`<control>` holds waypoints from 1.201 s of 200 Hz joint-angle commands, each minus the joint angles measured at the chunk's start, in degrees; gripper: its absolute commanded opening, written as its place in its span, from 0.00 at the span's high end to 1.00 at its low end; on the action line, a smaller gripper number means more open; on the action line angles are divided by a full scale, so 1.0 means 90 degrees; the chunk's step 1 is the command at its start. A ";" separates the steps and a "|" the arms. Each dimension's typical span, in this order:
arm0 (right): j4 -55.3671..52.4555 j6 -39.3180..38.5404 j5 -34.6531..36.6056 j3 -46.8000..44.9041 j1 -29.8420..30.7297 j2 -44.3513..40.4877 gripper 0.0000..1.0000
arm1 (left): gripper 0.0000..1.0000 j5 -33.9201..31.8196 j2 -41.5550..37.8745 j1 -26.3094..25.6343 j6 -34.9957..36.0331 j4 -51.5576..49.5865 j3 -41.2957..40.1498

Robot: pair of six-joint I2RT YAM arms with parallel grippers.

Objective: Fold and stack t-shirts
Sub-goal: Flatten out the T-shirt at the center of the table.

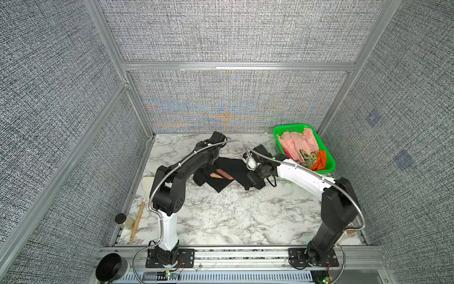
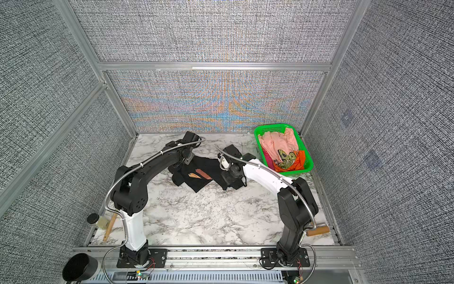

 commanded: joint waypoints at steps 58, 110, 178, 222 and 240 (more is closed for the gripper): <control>0.1228 0.0974 0.0867 -0.0305 0.0765 0.0665 0.46 | 1.00 0.0290 -0.0140 0.0177 -0.0290 -0.0124 -0.0083; 0.1306 0.0653 0.1217 -0.0149 0.0738 0.1366 0.48 | 1.00 0.0381 -0.0348 0.0259 -0.0359 -0.0054 -0.0342; 0.0561 0.0518 0.1553 -0.0448 0.0671 0.1069 1.00 | 1.00 0.0286 -0.0369 0.0326 -0.0389 -0.0050 -0.0296; 0.0278 0.0210 0.1589 0.0106 0.0389 0.0246 1.00 | 1.00 0.0142 -0.0556 0.0300 -0.0379 0.0022 -0.0331; 0.0083 0.0067 0.1542 0.0452 0.0183 -0.0187 1.00 | 1.00 0.0094 -0.0667 0.0258 -0.0432 0.0043 -0.0352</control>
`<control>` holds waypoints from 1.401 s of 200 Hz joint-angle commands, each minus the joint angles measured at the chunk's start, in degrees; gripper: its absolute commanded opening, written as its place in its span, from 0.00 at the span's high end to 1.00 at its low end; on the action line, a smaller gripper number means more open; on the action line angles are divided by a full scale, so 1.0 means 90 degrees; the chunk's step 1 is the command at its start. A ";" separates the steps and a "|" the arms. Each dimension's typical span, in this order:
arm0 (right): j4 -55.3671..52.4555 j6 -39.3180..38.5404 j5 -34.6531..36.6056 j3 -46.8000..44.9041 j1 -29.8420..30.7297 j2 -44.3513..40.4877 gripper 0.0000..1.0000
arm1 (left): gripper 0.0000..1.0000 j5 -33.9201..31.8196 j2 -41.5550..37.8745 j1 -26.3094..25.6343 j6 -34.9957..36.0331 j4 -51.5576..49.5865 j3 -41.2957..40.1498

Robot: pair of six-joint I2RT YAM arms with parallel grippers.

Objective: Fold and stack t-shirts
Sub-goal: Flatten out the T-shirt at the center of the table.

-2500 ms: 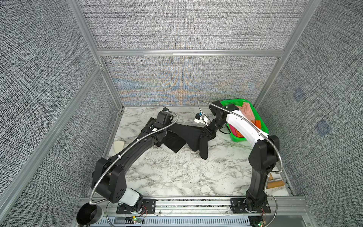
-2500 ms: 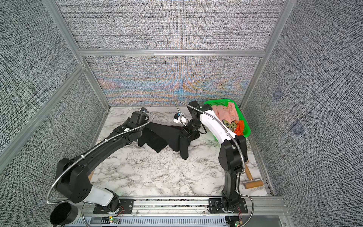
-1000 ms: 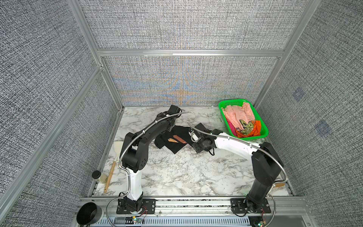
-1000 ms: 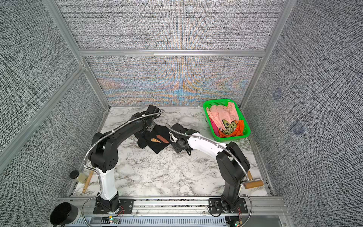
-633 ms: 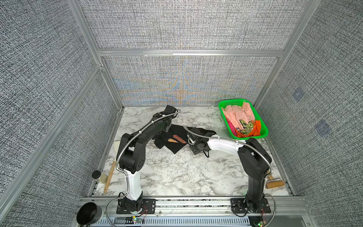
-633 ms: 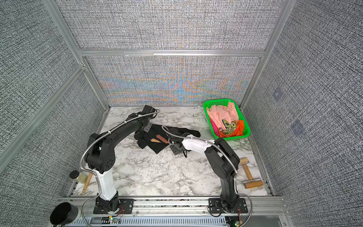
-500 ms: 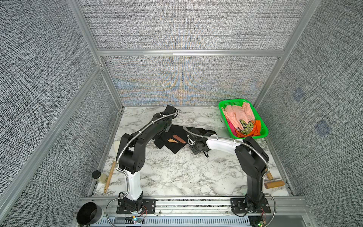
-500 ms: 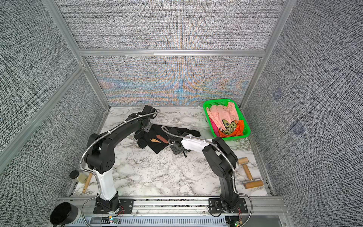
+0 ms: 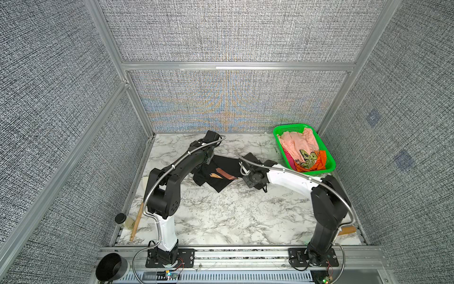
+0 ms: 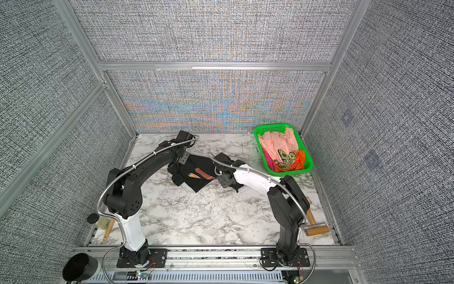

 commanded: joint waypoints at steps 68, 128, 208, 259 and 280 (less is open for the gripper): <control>-0.0851 -0.0695 -0.0314 0.0582 -0.1032 -0.1228 1.00 | 1.00 0.0129 -0.0059 -0.0598 -0.0669 -0.0179 -0.0184; -0.0588 -0.0639 -0.0567 0.0452 -0.1853 -0.1910 1.00 | 0.97 0.0484 0.0157 -0.0918 -0.0837 -0.0588 0.0112; -0.0395 -0.0911 -0.0168 -0.0583 -0.2289 -0.2101 1.00 | 0.01 0.0739 -0.0249 -0.1453 -0.1444 -0.0506 -0.0360; -0.0268 -0.0964 -0.0175 -0.0681 -0.2336 -0.2226 1.00 | 0.02 0.1402 -0.1001 -0.0019 -0.1187 -0.0148 -0.1077; -0.0239 -0.0942 -0.0243 -0.0681 -0.2336 -0.2198 1.00 | 0.07 0.2080 -0.0713 0.0348 -0.1270 -0.0012 -0.1088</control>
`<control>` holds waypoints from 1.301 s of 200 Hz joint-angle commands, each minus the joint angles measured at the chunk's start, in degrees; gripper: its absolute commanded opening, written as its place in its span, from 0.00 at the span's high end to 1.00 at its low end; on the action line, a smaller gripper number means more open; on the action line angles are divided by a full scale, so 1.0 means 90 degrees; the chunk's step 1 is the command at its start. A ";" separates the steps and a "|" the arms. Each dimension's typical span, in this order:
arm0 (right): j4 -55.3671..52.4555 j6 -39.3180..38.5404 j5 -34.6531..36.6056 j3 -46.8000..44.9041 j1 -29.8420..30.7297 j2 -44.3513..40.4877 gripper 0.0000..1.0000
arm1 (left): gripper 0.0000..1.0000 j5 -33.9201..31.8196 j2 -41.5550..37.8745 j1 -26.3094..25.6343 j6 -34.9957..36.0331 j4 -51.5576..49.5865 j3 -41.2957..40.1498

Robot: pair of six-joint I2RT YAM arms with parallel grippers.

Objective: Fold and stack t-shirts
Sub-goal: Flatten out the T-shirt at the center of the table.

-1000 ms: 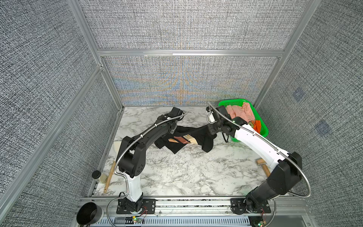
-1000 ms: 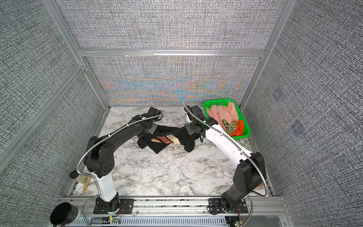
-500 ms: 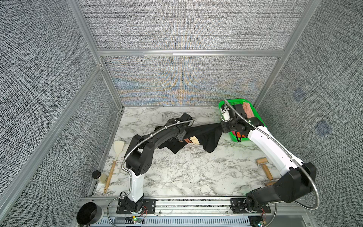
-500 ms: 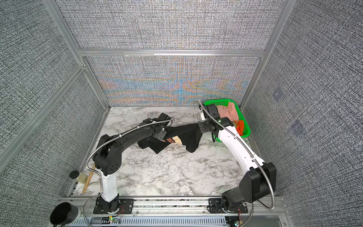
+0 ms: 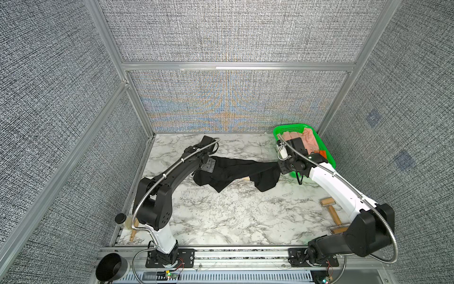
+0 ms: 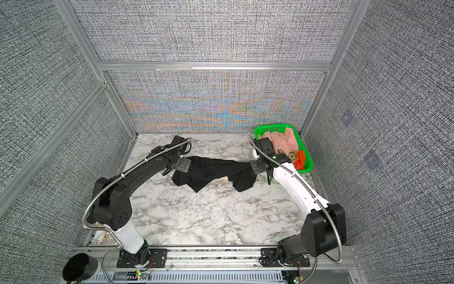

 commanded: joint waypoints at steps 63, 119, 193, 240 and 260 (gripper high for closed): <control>0.0229 0.0061 -0.0006 -0.0114 -0.0002 -0.0024 1.00 | 0.20 0.2891 0.0878 0.1280 0.0000 0.0906 0.0568; 0.0201 0.0071 -0.0040 -0.0058 -0.0007 0.0054 1.00 | 0.34 0.4232 0.1420 0.1386 0.0156 0.0953 0.0835; 0.0152 0.0042 -0.0050 0.0002 -0.0007 0.0109 1.00 | 0.43 0.4106 0.1418 0.1489 0.0020 0.1029 0.0516; 0.0136 0.0038 -0.0106 0.0036 -0.0007 0.0143 1.00 | 0.43 0.4174 0.1606 0.1493 0.0027 0.1075 0.0435; 0.0112 0.0032 -0.0118 0.0041 -0.0006 0.0143 1.00 | 0.49 0.4516 0.1627 0.1496 0.0078 0.1157 0.0389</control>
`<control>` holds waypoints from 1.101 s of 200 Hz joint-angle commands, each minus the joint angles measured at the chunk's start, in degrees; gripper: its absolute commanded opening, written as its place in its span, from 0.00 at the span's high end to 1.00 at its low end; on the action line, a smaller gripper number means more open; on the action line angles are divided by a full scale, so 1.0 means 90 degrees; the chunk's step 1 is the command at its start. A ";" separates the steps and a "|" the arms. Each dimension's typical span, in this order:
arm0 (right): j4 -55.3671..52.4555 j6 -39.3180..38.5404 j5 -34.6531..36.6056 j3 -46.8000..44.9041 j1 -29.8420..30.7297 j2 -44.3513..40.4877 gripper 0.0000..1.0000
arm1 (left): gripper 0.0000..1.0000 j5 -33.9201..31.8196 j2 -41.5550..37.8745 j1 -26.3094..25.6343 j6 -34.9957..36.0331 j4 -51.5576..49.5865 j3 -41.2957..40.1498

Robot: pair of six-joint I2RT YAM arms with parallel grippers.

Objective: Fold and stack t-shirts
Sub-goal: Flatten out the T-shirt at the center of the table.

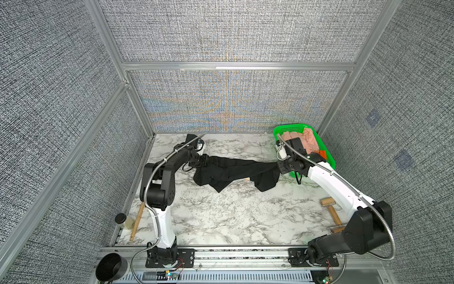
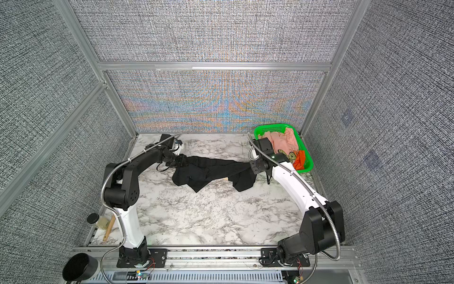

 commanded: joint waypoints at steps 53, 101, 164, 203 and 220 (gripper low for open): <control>0.0007 0.0022 0.0003 0.0055 -0.0002 0.0056 1.00 | 1.00 0.0431 -0.0270 0.0007 0.0003 0.0301 -0.0070; -0.0081 -0.0154 0.0091 0.0287 -0.0009 -0.0032 1.00 | 1.00 -0.0091 -0.1150 0.0035 0.0049 0.0122 0.0233; 0.0069 0.0125 -0.0837 0.1802 -0.0285 -0.1147 1.00 | 1.00 0.0865 -0.3416 0.0447 -0.0544 0.1074 0.0913; -0.0618 0.0936 -0.0814 0.1917 0.0253 -0.2122 1.00 | 1.00 0.0343 -0.5619 0.0437 -0.1085 0.2086 -0.0181; -0.0865 0.1352 -0.0370 0.1813 0.0725 -0.2544 1.00 | 1.00 -0.0170 -0.6171 0.0410 -0.1145 0.1385 0.0120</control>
